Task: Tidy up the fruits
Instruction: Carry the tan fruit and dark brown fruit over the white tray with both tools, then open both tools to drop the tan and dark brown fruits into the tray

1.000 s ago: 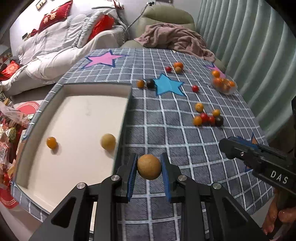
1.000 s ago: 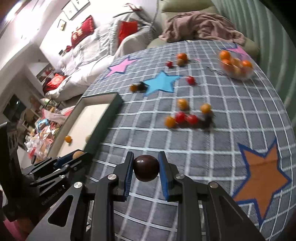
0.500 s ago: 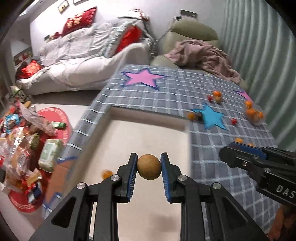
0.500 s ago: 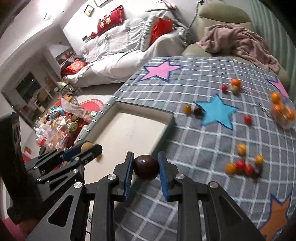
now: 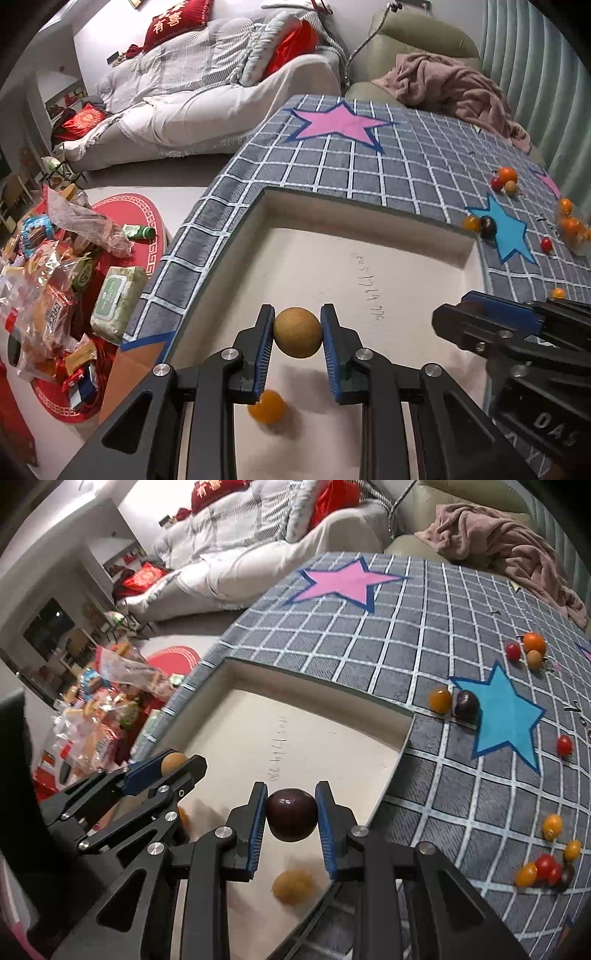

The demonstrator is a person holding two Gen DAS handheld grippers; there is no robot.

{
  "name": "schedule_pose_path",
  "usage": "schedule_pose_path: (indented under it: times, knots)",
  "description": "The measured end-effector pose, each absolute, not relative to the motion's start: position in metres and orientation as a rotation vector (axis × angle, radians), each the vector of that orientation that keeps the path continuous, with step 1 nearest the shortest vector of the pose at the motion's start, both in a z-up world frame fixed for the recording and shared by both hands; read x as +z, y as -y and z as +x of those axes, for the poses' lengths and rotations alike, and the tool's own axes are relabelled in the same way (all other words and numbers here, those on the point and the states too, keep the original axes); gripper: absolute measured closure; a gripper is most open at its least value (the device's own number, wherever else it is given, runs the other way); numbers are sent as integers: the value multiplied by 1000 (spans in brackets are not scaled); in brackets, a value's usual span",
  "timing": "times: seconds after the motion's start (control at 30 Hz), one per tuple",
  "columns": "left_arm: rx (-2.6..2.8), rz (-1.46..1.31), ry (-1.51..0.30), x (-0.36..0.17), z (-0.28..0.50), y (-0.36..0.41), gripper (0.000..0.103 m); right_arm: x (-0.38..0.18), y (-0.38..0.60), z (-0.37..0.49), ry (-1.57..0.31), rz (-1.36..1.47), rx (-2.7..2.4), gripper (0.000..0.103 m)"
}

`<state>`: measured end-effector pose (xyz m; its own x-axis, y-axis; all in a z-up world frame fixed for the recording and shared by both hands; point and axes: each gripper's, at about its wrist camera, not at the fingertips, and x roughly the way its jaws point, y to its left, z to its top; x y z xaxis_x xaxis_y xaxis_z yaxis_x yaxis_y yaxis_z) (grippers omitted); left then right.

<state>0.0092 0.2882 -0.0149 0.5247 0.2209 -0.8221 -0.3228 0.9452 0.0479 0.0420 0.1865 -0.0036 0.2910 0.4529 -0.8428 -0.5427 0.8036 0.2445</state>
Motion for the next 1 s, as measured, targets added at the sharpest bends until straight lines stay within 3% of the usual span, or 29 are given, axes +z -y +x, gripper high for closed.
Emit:
schedule_pose_path:
  times: [0.23, 0.4, 0.47, 0.5, 0.53, 0.6, 0.63, 0.77, 0.87, 1.0]
  knots:
    - [321, -97, -1001, -28, 21, -289, 75, -23, -198, 51, -1130, -142, 662, 73]
    - [329, -127, -1011, -30, 22, -296, 75, -23, -195, 53, -1128, -139, 663, 54]
    - [362, -135, -1007, -29, 20, -301, 51, -20, -193, 53, -1124, -129, 667, 53]
    - [403, -147, -989, -27, 16, -305, 25, -18, -190, 53, -1119, -117, 669, 52]
    - [416, -171, -962, -24, 12, -309, 16, -16, -187, 53, -1117, -96, 679, 49]
    - [410, -231, -908, -15, 4, -317, 16, -10, -184, 52, -1109, -62, 691, 27]
    - [409, -244, -905, -13, 2, -319, 16, -7, -183, 51, -1098, -56, 692, 21]
    - [381, -256, -897, -3, -6, -317, 16, 9, -178, 42, -1064, -60, 687, 16]
    - [349, -245, -885, 7, -14, -308, 16, 21, -166, 34, -1017, -87, 637, 0]
    - [280, -227, -877, 20, -22, -288, 16, 34, -133, 27, -1005, -22, 626, 0]
